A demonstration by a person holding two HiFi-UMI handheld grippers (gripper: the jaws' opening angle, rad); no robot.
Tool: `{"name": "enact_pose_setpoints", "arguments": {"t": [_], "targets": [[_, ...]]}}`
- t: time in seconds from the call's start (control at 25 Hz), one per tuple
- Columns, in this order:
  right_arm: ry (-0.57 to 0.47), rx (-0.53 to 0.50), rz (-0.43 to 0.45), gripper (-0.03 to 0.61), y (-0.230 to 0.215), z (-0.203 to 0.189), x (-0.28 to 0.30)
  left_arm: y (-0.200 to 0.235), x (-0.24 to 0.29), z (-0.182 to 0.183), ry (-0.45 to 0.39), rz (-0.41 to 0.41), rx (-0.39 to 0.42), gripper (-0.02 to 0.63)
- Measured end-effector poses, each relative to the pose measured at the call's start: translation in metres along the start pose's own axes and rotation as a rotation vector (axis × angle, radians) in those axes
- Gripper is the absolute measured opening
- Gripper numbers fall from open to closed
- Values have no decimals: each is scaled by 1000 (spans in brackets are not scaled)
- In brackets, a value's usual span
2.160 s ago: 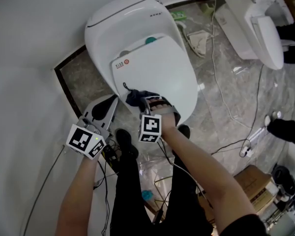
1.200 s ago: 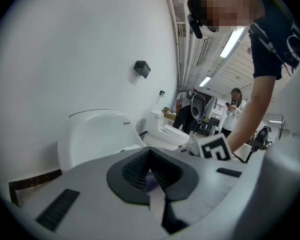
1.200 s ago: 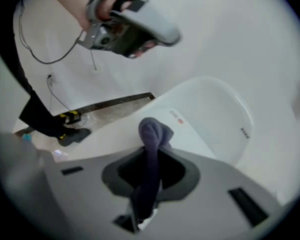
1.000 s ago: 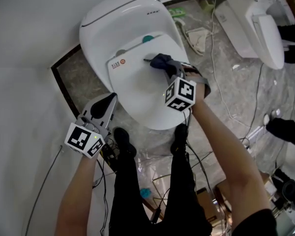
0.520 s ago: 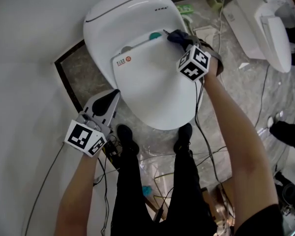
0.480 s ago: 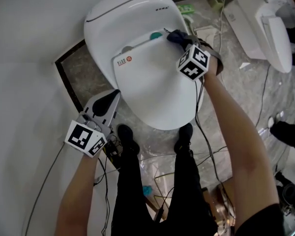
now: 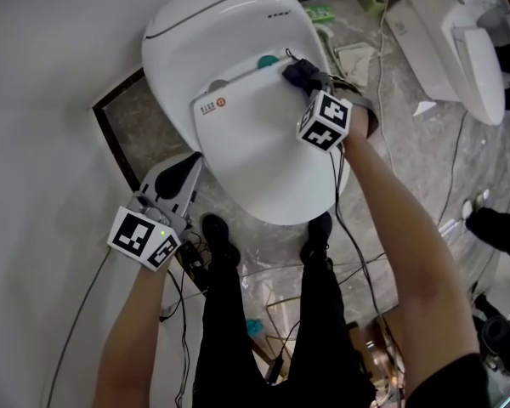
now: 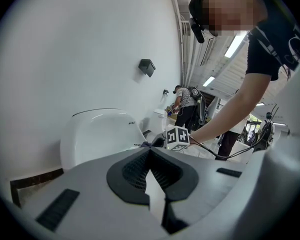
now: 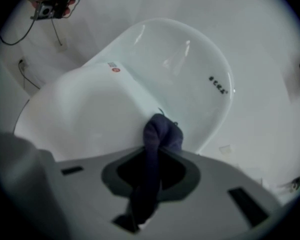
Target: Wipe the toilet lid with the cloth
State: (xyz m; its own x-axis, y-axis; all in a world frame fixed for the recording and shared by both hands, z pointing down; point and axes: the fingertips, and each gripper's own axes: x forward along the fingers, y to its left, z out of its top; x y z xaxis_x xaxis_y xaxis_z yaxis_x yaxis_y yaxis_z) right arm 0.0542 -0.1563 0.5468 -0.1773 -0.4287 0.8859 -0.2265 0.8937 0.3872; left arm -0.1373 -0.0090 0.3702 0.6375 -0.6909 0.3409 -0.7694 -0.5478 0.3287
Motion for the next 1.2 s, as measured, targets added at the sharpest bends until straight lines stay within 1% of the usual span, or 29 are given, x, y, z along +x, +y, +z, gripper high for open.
{"name": "enact_pose_setpoints", "arguments": {"t": [0.36,0.92,1.08,1.2], "targets": [[-5,-11,4,69,26,6,-11,-3,3,2,-8,-12,3,14],[-16,-16,12,69,67,9,-25,-23,-3,-4,-17,-33,17,14],[-26,-28,26,69,80,13,-31,-23,-7,-6,-17,-19,12,14],[-31,-37,19,69,87,15,-35,-25,-7,-9,-21,-14,4,14]]}}
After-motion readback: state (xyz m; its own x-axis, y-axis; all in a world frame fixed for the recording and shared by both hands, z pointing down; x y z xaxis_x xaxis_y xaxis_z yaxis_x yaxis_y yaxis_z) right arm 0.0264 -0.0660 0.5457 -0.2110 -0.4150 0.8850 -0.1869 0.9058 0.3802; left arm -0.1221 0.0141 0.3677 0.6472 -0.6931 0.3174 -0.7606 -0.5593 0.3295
